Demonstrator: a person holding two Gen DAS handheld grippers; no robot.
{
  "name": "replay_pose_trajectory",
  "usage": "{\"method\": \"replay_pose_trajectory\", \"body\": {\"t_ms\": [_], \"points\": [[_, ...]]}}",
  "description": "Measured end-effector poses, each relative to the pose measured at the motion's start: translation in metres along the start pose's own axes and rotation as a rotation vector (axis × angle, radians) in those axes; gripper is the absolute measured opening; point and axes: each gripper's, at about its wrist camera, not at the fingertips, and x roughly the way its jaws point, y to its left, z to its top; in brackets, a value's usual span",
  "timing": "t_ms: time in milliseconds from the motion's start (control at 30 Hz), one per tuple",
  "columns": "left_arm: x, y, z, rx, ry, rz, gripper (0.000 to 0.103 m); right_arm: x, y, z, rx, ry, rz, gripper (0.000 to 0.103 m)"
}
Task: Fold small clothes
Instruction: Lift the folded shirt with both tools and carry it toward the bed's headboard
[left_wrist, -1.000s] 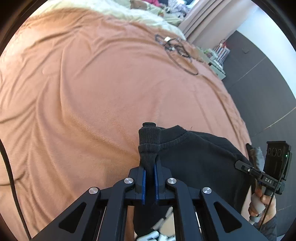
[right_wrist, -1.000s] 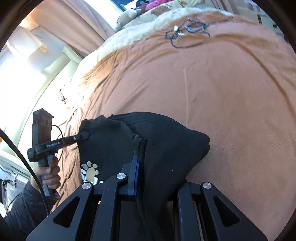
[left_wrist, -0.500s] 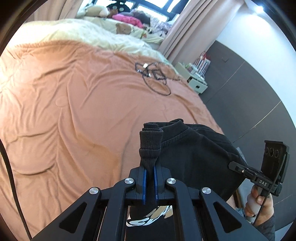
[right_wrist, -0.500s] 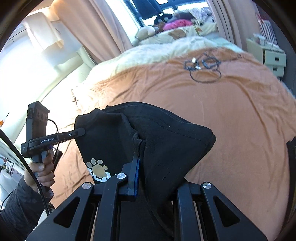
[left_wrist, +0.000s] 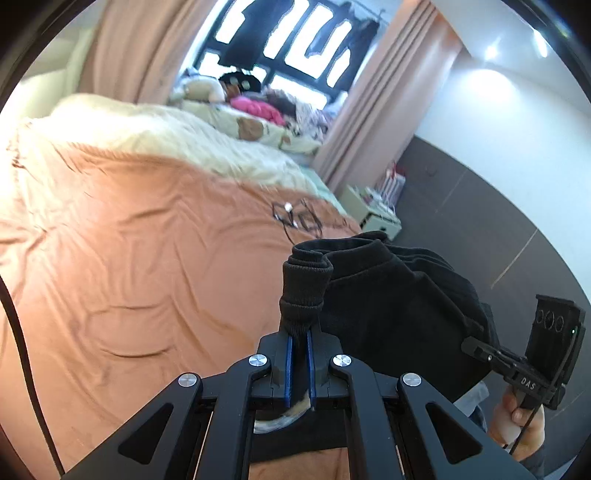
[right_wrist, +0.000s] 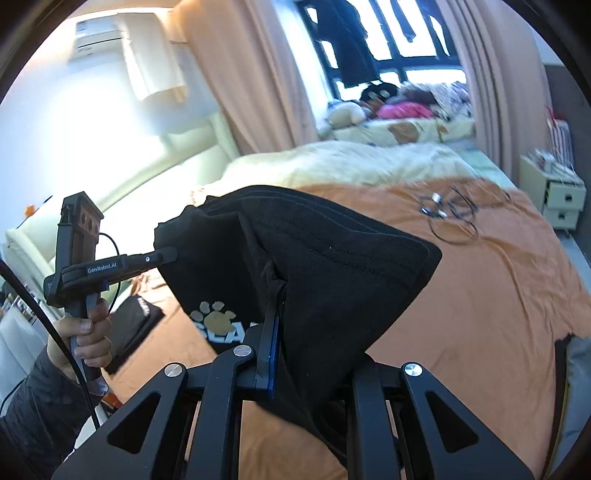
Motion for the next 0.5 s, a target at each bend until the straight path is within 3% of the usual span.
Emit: {"method": "replay_pose_trajectory", "body": {"t_ms": [233,500], "points": [[-0.088,0.023,0.01,-0.012,-0.112,0.037,0.006,0.001,0.06,-0.003,-0.073,-0.014,0.061,0.01],[-0.167,0.077,0.004,-0.075,-0.202,0.097,0.006,0.025,0.112,0.0,-0.149,0.02,0.146,0.01]]}}
